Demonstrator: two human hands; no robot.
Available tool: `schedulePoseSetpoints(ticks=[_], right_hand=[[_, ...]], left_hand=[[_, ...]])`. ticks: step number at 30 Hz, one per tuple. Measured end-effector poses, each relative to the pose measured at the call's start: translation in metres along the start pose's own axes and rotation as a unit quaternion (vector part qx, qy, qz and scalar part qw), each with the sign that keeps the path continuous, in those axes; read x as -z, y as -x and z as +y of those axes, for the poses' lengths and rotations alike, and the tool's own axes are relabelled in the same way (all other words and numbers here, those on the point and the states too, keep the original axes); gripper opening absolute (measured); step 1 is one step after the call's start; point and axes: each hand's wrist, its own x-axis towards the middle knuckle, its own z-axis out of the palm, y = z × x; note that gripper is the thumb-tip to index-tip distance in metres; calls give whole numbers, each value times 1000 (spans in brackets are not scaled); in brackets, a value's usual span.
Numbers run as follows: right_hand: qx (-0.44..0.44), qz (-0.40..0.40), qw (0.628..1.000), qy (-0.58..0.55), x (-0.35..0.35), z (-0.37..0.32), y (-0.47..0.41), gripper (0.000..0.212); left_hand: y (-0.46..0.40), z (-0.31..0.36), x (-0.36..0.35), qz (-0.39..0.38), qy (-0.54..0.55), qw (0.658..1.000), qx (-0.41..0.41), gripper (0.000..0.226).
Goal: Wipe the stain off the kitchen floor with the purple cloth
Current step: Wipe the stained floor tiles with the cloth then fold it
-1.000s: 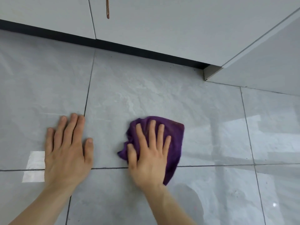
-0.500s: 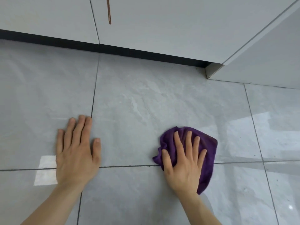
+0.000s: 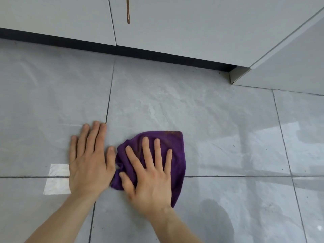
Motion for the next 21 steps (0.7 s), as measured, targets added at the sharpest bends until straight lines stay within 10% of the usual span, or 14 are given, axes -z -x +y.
schedulePoseSetpoints(ticks=[13, 21], right_hand=[[45, -37, 998, -24, 20, 50, 47, 72], [33, -29, 996, -79, 56, 103, 64, 102]], left_hand=[[4, 6, 18, -24, 91, 995, -25, 67], [51, 68, 34, -212, 114, 922, -303, 91]])
